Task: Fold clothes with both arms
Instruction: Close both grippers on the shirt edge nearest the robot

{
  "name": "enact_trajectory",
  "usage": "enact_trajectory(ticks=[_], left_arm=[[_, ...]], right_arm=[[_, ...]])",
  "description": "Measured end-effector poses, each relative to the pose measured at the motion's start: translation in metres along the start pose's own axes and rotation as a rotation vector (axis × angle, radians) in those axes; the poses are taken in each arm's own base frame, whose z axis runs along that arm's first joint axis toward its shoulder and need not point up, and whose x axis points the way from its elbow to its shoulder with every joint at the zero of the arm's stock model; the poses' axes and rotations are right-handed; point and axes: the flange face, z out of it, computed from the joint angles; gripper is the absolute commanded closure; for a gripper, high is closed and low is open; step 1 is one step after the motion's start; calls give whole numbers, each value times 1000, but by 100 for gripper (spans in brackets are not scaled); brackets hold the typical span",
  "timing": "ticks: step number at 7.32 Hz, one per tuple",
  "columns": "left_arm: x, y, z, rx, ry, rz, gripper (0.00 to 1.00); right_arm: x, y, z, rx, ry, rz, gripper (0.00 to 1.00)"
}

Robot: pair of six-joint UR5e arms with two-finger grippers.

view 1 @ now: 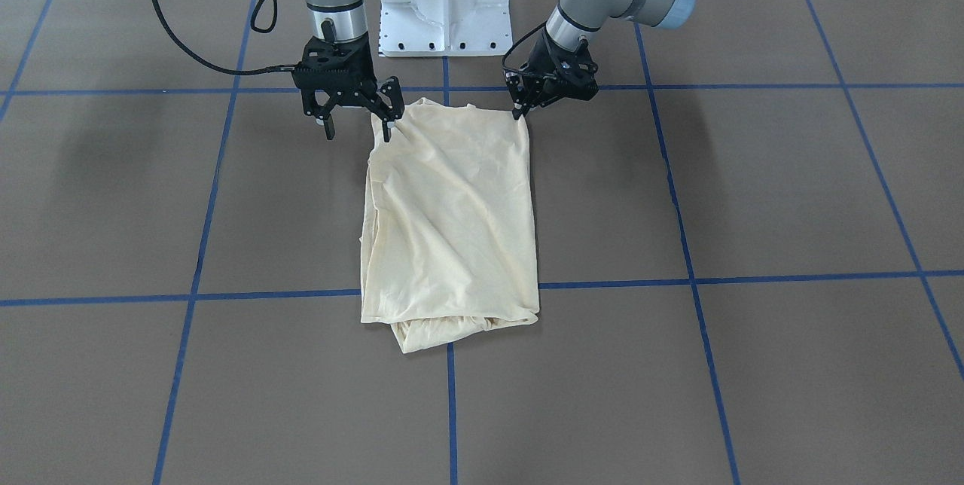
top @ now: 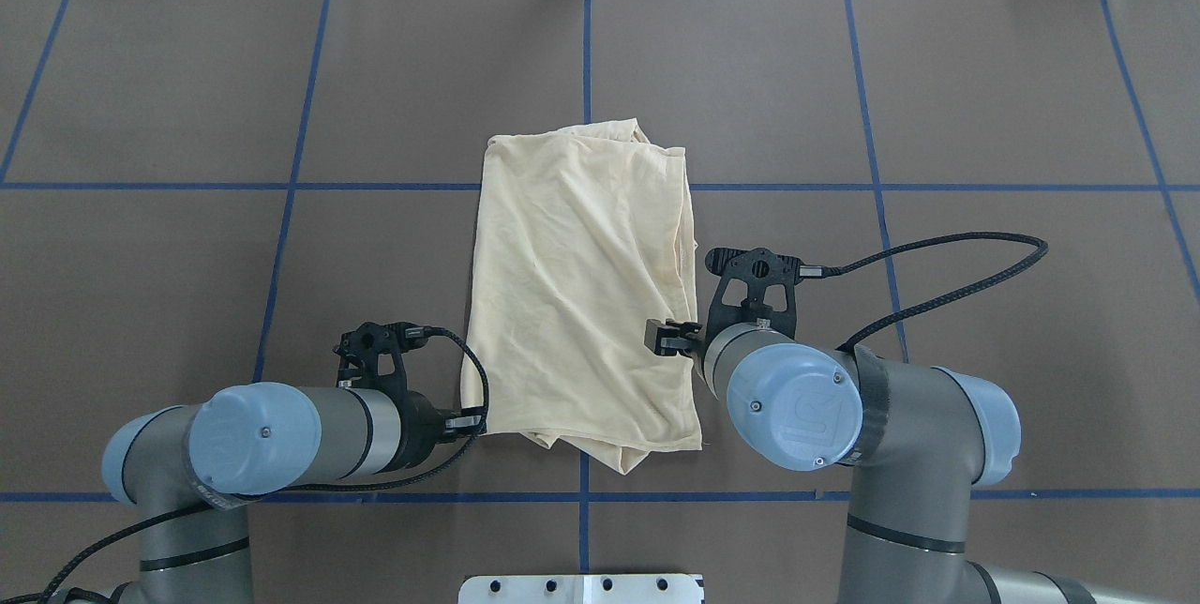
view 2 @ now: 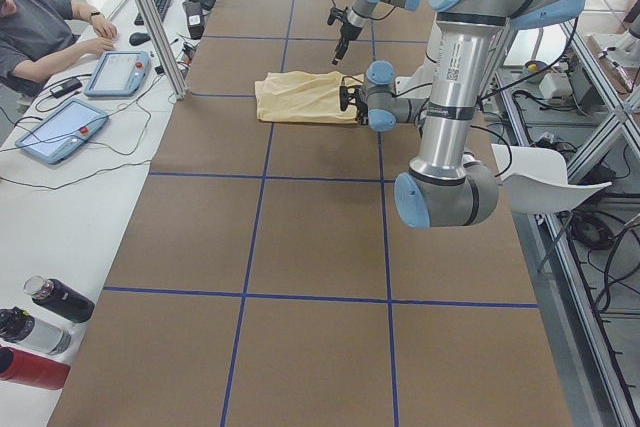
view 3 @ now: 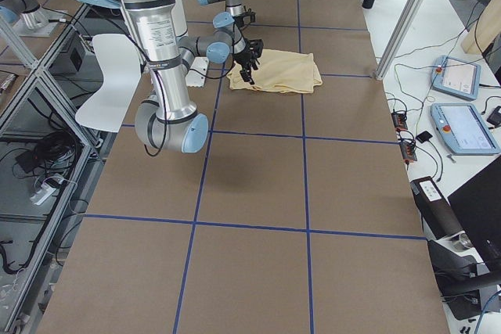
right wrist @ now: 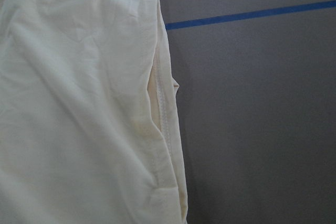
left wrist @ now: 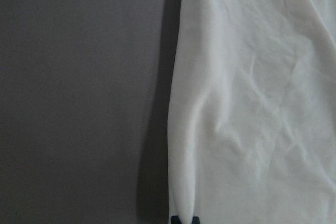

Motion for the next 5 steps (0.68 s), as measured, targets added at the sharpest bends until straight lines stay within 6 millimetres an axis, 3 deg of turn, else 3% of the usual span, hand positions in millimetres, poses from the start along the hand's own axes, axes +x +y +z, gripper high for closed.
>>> enact_trajectory(ticks=[2,5], left_arm=[[1,0,-2,1,5,1,100],[2,-1,-3,4,5,1,100]], right_arm=[[-4,8,12,-2,1,1,6],[-13,27,54,1,-36,40,11]])
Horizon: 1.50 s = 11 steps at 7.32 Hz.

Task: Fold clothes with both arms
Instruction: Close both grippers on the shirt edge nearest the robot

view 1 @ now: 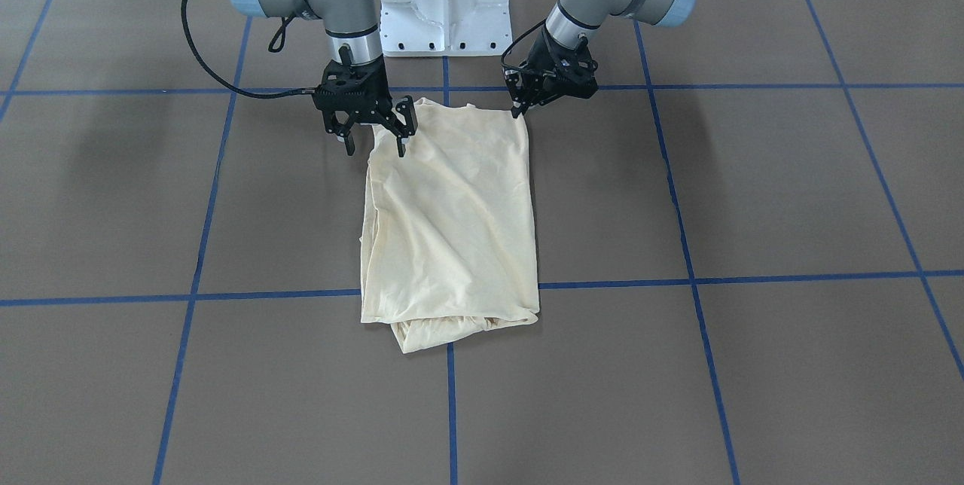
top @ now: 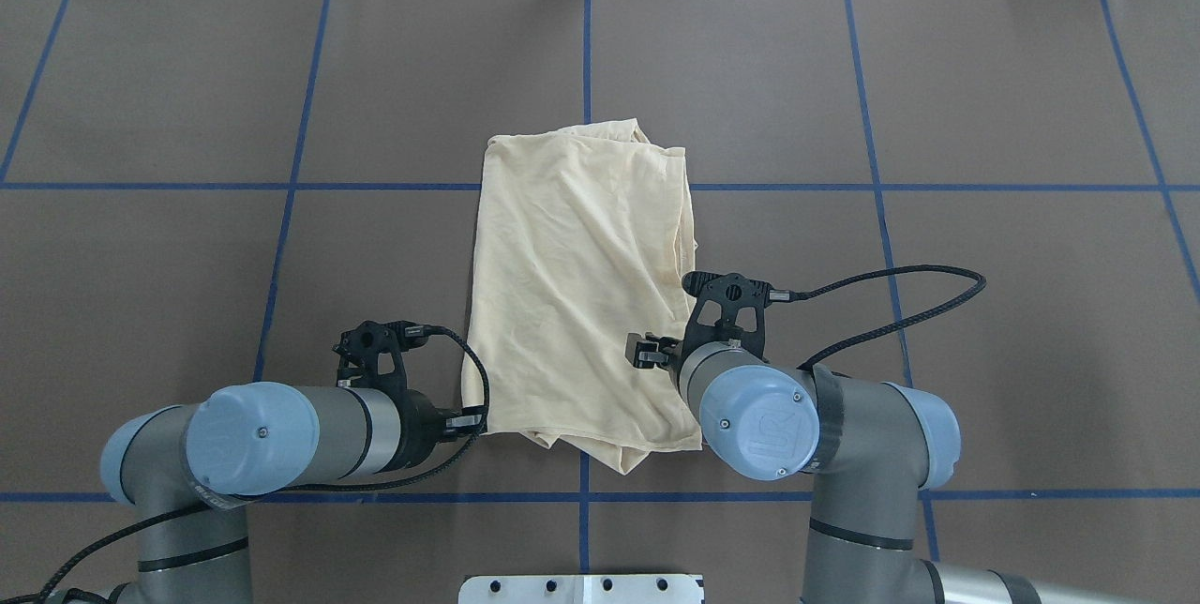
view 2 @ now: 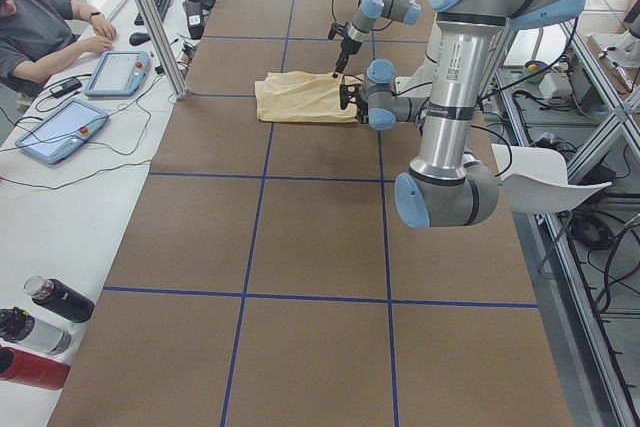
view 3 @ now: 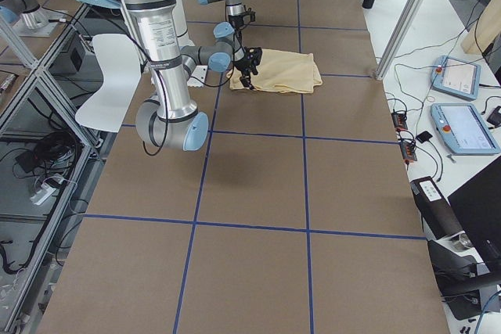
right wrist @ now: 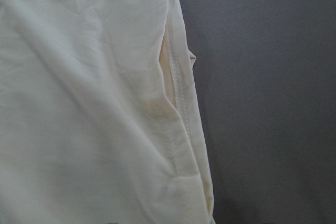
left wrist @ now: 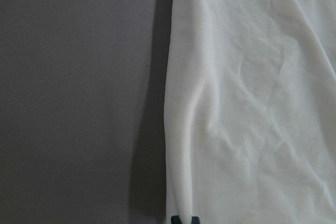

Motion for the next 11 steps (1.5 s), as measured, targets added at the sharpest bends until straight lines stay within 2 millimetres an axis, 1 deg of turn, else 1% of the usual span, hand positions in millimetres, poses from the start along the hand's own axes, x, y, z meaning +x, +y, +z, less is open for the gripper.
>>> enact_trajectory(ticks=[1,2,3,4,5,9,11], left_arm=[[0,0,0,1,0,0,100],[0,0,0,1,0,0,100],[0,0,0,1,0,0,100],[0,0,0,1,0,0,100],[0,0,0,0,1,0,100],[2,1,-3,-5,8,2,100],[3,1,-4,-5,9,2,100]], right_arm=[[-3,5,9,1,4,7,11],[-6,7,12,0,4,10,14],[-7,10,13,-1,3,10,42],[-8,13,13,-1,3,13,83],[-8,14,13,0,3,21,100],[-9,14,13,1,3,35,100],[-10,14,10,0,-2,33,100]])
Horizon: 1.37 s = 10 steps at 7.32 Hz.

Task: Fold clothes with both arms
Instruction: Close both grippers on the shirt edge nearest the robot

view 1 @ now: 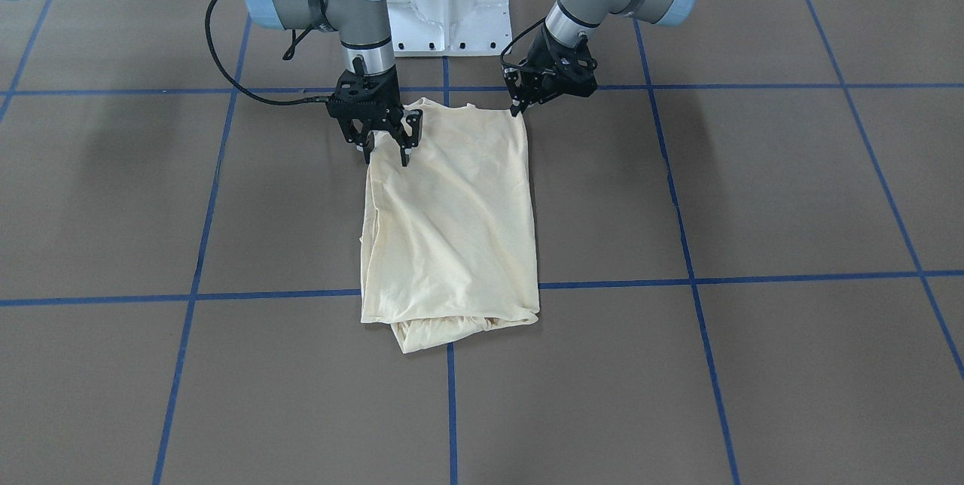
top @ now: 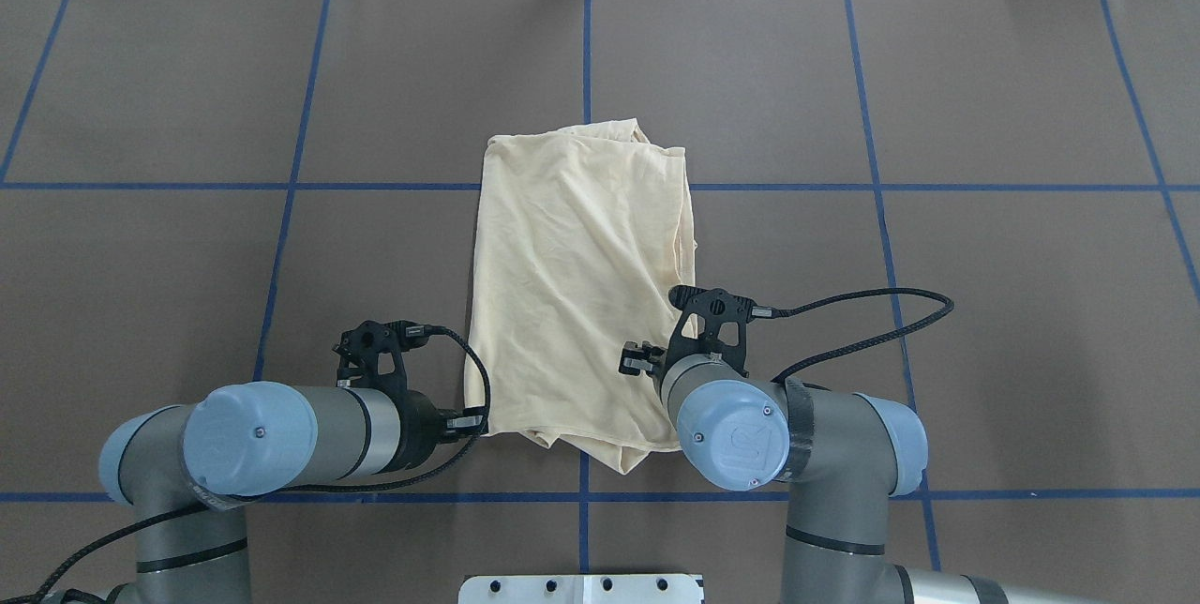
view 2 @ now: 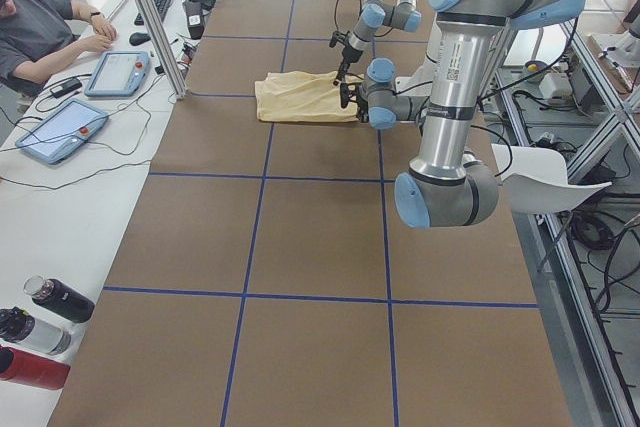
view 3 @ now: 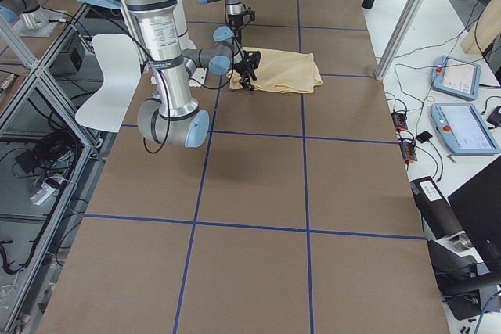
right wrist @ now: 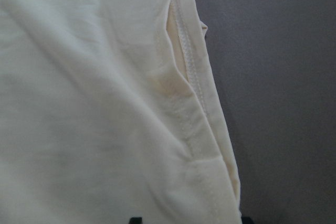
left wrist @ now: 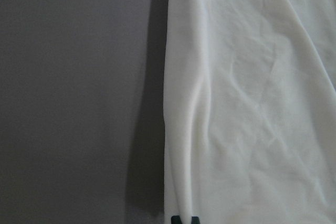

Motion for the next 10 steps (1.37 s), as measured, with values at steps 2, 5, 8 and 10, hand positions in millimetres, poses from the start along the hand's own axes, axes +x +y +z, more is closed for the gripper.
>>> enact_trajectory(ticks=[2,5,8,10], left_arm=[[0,0,0,1,0,0,100],[0,0,-1,0,1,0,100],[7,0,-11,0,23,1,100],[18,0,-34,4,65,3,100]], right_arm=[[-1,-2,-3,0,-2,0,100],[0,-2,-3,1,1,-1,100],[-2,-6,-9,2,-11,-1,100],[-4,-11,-25,-2,-38,4,100]])
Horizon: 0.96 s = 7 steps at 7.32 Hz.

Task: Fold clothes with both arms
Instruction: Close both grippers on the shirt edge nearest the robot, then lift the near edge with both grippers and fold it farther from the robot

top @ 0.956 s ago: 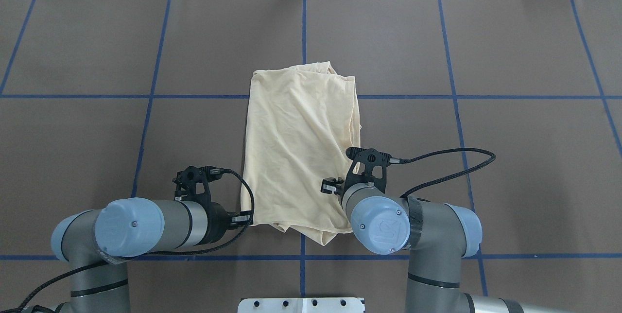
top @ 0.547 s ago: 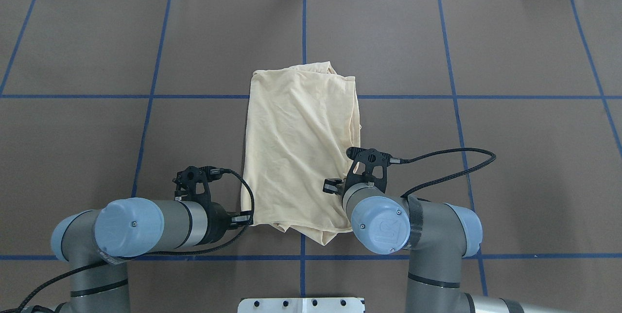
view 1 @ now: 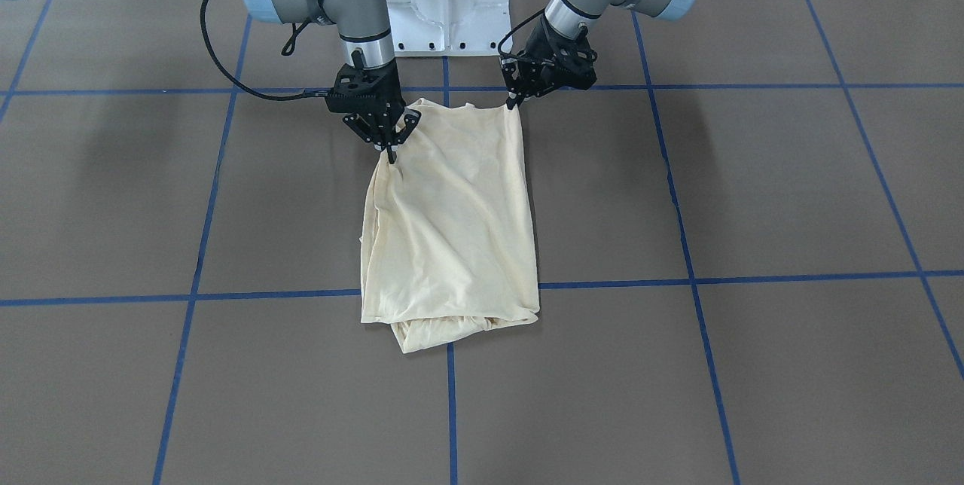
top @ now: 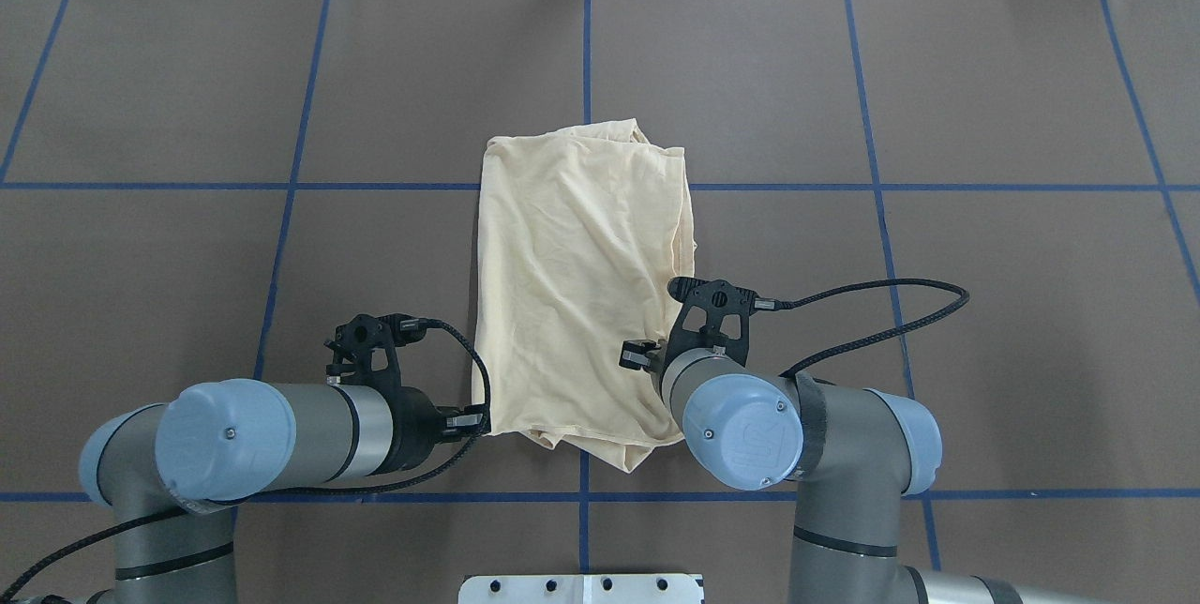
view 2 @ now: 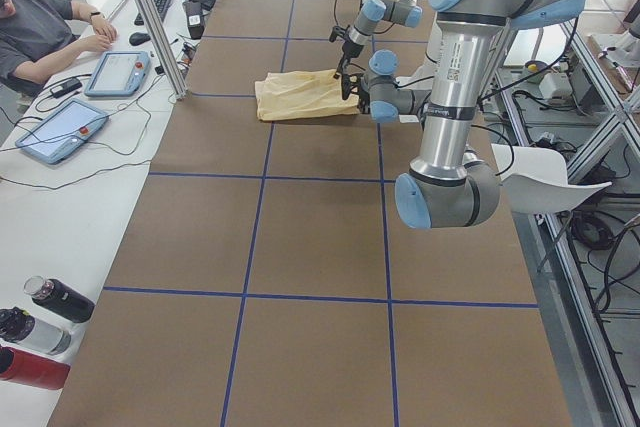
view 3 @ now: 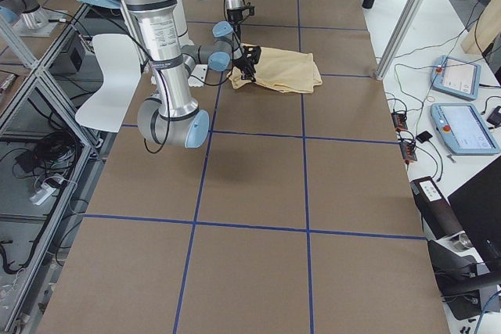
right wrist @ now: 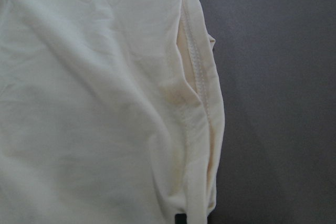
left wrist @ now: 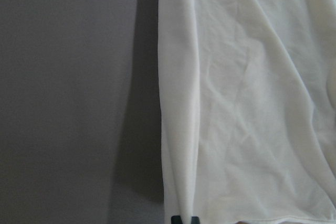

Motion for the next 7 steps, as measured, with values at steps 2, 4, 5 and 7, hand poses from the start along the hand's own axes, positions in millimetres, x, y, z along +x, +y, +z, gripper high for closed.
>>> enact_trajectory(ticks=[2,4,5,7], left_arm=[[12,4,-22,-2,44,-1,100],[16,21,-53,-28,84,-15,100],[14,27,-69,-39,96,-19,100],[18,30,-76,-55,83,-15,100]], right_arm=[[-4,3,-33,-15,-14,-7,100],[-4,20,-82,-50,-21,-29,100],[-4,25,-100,-60,-24,-38,100],[-4,23,-104,-57,-14,-45,100]])
